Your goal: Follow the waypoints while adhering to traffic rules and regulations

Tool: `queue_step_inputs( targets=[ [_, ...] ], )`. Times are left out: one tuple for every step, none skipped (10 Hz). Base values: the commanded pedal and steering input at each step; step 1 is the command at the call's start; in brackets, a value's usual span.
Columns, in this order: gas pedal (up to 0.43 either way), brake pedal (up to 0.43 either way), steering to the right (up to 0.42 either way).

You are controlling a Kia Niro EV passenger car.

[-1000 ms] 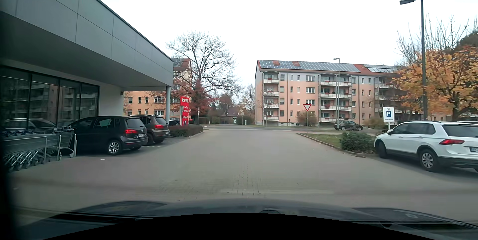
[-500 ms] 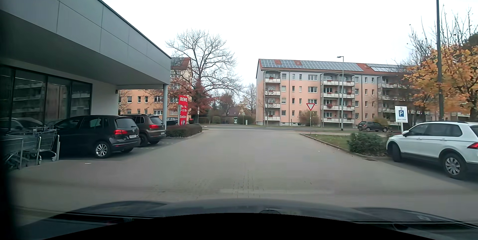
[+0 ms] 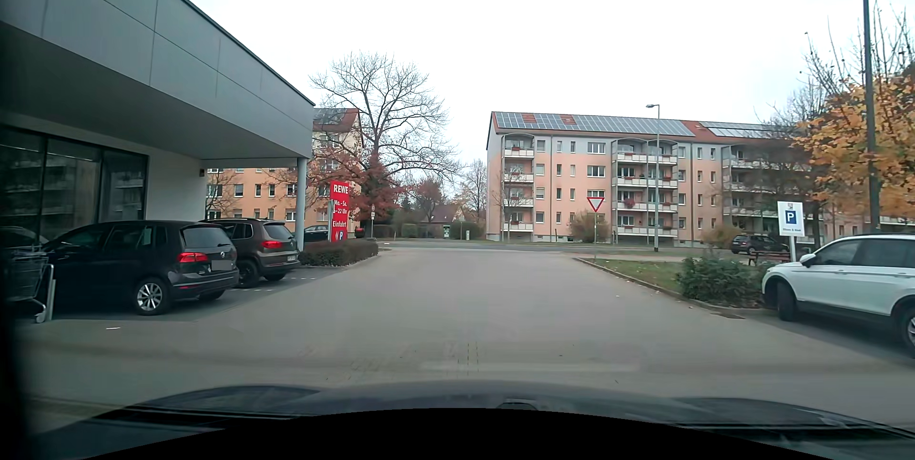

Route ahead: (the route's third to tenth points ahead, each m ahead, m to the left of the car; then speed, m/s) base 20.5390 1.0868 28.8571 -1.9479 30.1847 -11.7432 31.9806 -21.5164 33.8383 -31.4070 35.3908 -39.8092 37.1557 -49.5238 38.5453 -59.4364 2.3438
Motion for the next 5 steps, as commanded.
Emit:
queue_step_inputs(
  targets=[
    [0.169, 0.000, 0.111],
    [0.169, 0.000, 0.113],
    [0.169, 0.000, 0.109],
    [0.169, 0.000, 0.091],
    [0.169, 0.000, 0.070]
  ],
)
